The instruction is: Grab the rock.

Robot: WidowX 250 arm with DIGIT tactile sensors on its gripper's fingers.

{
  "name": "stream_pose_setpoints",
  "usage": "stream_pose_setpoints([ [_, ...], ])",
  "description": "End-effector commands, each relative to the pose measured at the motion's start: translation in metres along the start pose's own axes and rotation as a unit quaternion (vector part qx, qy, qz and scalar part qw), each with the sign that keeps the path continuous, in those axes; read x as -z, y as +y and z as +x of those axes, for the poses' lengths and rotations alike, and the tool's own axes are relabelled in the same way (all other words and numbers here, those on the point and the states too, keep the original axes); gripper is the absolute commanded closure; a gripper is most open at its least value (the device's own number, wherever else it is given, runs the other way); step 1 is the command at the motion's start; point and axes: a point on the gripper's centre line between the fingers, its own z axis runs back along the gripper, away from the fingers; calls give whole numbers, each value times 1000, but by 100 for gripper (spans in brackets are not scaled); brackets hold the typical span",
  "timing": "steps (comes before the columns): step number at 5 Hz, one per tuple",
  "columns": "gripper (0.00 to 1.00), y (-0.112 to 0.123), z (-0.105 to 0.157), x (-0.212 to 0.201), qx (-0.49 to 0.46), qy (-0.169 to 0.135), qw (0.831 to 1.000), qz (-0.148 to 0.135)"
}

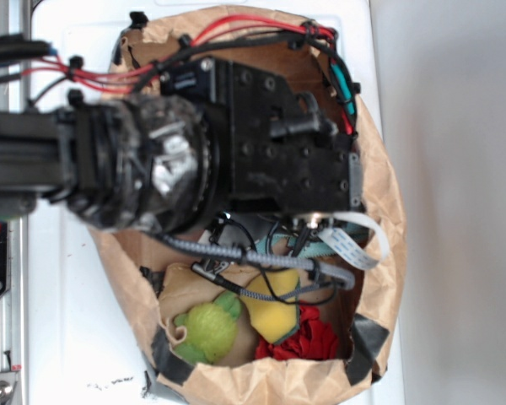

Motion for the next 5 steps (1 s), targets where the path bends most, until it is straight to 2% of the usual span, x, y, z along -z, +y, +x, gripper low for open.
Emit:
stream_pose_setpoints([
  [1, 0, 26, -6, -24, -8, -72, 997, -8],
  [2, 0, 31, -7, -22, -20, -106, 994, -17],
  [3, 0, 27, -7, -24, -17, -123, 992, -20],
  [5, 0, 28, -5, -19, -14, -121, 992, -15],
])
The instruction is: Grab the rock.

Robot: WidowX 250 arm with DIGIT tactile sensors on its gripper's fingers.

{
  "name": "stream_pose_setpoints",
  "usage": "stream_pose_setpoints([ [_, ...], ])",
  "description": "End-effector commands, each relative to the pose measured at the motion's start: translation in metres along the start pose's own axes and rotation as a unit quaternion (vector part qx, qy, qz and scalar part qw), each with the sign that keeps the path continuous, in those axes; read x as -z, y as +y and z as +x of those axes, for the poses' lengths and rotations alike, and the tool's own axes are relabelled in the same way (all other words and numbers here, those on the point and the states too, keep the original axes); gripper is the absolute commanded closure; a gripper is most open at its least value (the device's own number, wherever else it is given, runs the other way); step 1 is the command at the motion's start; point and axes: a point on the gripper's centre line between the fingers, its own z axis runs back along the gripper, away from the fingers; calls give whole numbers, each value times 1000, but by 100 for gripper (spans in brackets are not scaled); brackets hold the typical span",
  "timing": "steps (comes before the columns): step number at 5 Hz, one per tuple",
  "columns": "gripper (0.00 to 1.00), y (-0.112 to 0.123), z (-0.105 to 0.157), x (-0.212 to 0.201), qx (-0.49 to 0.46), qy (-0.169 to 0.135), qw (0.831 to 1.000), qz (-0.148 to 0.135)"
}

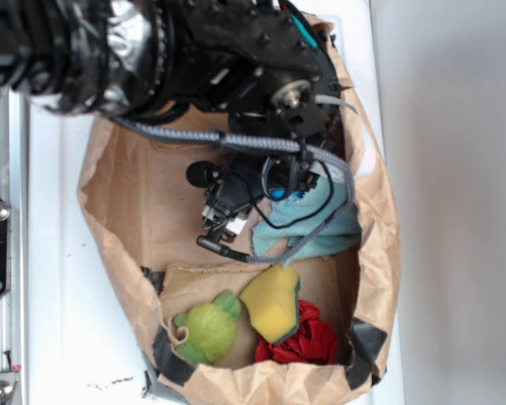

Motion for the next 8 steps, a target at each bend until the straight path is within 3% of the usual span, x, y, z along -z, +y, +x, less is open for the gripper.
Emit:
stream_pose_setpoints([
  [1, 0, 4, -1, -8, 10, -7, 999, 35],
  [5, 0, -6, -10, 18, 6, 27, 999, 44],
  [6, 0, -6, -6, 22, 9, 31, 997, 64],
  [7, 77, -7, -6, 22, 6, 32, 997, 65],
  [8, 100, -5, -4, 22, 0, 35, 997, 63],
])
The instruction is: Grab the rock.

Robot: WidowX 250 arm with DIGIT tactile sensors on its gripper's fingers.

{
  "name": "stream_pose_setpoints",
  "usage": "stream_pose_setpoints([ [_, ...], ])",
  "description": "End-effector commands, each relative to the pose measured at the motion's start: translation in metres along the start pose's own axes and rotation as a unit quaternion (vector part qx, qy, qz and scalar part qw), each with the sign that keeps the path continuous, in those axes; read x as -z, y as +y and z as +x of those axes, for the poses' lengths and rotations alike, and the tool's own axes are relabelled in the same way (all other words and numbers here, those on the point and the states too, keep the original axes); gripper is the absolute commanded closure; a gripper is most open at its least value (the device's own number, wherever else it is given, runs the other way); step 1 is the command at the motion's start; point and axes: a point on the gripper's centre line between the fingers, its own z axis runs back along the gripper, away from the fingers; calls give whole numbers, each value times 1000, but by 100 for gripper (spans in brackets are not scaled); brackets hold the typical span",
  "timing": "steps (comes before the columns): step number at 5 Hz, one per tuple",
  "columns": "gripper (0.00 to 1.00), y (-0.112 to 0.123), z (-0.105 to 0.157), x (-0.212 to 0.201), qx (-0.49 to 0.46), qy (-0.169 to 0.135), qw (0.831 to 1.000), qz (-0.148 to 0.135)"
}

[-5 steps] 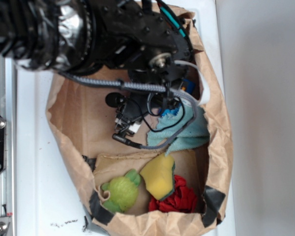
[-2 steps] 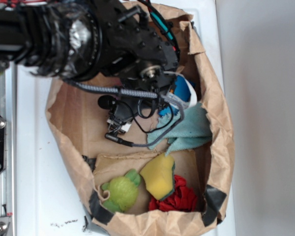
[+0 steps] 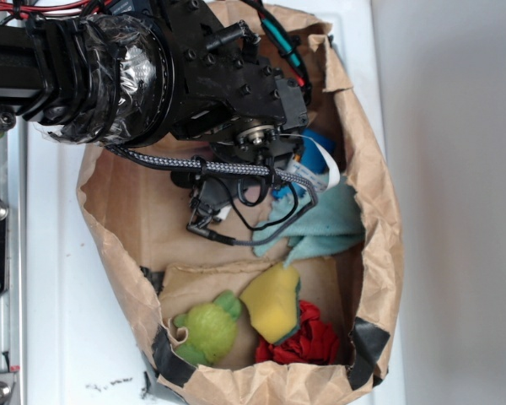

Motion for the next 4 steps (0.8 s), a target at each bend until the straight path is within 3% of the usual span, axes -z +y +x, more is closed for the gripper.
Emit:
stream_pose_setpoints([
  [1, 100, 0, 10, -11, -2, -5, 1000, 9],
  [2, 100, -4, 7, -23, -21, -4, 1000, 5],
  [4, 100, 9, 14, -70, -125, 23, 991, -46],
])
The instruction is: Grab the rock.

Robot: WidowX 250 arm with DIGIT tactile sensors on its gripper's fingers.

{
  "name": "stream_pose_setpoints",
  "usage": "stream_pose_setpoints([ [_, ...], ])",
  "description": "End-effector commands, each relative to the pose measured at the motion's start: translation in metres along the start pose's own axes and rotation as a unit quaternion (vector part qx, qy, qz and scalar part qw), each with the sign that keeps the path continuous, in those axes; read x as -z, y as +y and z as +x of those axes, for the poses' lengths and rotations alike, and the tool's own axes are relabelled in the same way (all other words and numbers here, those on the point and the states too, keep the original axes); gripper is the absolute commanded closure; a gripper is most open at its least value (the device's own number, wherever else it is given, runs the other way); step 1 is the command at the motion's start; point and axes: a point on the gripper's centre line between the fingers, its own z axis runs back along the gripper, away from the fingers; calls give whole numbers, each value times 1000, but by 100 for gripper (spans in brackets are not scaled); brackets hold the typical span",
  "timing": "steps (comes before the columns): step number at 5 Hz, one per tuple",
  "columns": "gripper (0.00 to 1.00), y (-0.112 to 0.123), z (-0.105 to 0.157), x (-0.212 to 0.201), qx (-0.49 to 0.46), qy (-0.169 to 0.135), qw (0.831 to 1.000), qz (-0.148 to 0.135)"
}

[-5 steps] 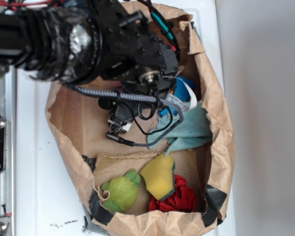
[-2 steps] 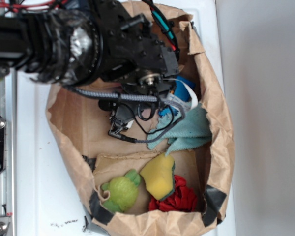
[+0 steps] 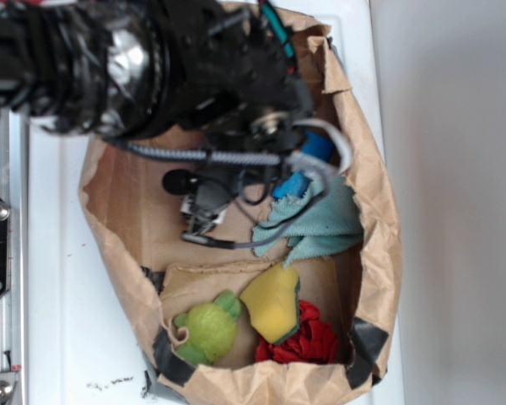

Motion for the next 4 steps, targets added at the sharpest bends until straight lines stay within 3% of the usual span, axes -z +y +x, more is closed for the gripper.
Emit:
stream_pose_setpoints([
  [1, 100, 9, 15, -59, -82, -28, 996, 16],
  [2, 100, -4, 18, -79, -112, -60, 990, 62],
  [4, 100, -11, 24, -103, -142, -74, 985, 70],
])
